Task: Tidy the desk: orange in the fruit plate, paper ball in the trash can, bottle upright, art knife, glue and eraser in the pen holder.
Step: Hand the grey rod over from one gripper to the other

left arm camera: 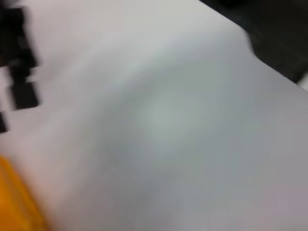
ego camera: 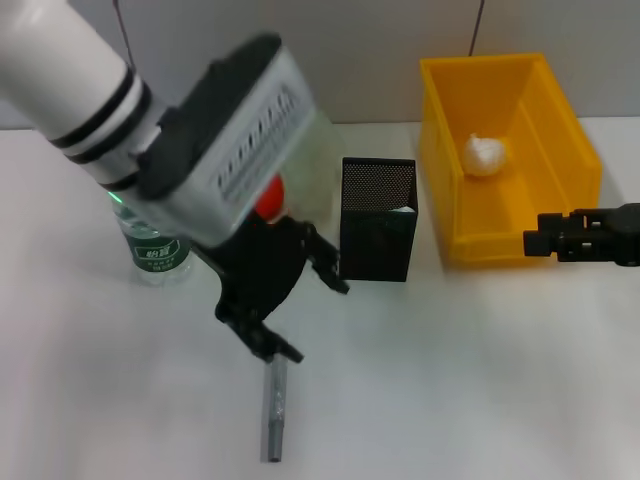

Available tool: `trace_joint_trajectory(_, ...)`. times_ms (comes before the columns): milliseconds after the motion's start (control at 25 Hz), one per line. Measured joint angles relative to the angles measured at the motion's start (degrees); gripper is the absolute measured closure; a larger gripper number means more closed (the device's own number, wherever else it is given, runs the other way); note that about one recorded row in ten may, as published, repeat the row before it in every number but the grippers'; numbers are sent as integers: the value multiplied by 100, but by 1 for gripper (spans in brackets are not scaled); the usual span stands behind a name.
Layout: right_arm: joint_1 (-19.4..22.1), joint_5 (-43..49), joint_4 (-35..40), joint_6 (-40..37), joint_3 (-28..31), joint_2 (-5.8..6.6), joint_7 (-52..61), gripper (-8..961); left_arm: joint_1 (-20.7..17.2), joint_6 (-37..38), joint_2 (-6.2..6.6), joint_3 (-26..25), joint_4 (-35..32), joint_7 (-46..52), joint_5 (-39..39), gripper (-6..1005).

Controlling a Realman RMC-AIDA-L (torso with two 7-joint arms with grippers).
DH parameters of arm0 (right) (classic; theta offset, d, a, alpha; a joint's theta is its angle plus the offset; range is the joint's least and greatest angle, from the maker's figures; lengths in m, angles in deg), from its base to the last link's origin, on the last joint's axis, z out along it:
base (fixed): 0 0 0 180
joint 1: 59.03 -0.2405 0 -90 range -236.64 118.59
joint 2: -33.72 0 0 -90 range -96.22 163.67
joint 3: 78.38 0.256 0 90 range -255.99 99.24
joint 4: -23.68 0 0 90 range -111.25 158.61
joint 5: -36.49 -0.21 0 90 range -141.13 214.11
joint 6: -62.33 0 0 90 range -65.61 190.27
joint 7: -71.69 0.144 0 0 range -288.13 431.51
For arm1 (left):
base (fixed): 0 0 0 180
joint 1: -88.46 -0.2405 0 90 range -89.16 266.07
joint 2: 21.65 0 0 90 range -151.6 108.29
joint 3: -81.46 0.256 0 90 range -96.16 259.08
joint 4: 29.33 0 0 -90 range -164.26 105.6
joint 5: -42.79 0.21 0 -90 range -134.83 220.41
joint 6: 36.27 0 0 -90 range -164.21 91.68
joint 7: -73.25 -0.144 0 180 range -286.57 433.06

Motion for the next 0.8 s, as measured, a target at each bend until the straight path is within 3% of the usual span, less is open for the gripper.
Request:
trace_joint_trajectory(40, -36, 15, -1, -97, 6, 12, 46, 255, 64, -24, 82, 324, 22, -294, -62, 270)
trace_joint_trajectory(120, -80, 37, -11, -108, -14, 24, 108, 256, 97, -34, 151, 482, 36, -406, -149, 271)
trace_joint_trajectory(160, -100, 43, -32, -109, -15, 32, 122, 256, 142, -64, 284, 780, 55, -664, -323, 271)
trace_joint_trajectory(240, -145, 45, -104, -109, 2, 64, 137, 256, 174, -88, 332, 1014, 58, -957, -395, 271)
trace_joint_trajectory(440, -225, 27, -198, -89, 31, 132, 245, 257, 205, -260, 324, 1426, 69, -1585, -408, 272)
trace_joint_trajectory(800, -308, 60, -285, 6, 32, 148, 282, 256, 181, -702, 306, 2105, 119, -2258, -278, 273)
